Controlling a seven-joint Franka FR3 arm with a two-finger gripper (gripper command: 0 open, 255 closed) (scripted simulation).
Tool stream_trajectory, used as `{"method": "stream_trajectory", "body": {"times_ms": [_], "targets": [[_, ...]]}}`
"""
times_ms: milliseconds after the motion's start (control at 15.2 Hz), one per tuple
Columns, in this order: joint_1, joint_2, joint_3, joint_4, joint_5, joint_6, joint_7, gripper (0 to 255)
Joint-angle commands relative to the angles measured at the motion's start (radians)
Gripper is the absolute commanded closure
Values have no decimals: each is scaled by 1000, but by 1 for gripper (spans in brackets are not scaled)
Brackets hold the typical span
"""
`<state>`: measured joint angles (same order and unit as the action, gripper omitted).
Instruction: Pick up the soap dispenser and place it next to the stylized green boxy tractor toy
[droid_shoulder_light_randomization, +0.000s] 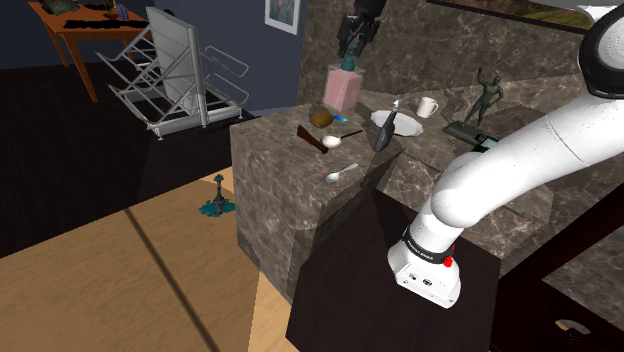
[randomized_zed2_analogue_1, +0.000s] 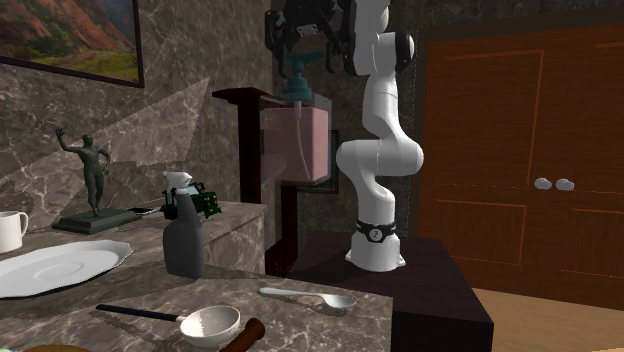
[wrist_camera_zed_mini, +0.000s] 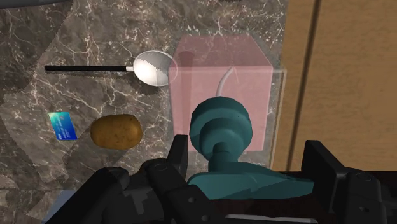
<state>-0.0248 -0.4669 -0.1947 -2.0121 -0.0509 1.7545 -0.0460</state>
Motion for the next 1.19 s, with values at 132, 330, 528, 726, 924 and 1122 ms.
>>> {"method": "stream_trajectory", "body": {"times_ms": [132,330,528,726,924,1122], "targets": [[-14,-20,-31,10,-9,-29,-43,255],[-36,-49,-82,-4,-26,-42,-109,255],[-57,-70,-135,-7,-45,-55,-177,255],[-76,-81,-191,-1,-62,-68,-247,255],[-93,-83,-249,15,-79,-81,-318,255],[-106,-75,-312,42,-92,-94,-392,255]]}}
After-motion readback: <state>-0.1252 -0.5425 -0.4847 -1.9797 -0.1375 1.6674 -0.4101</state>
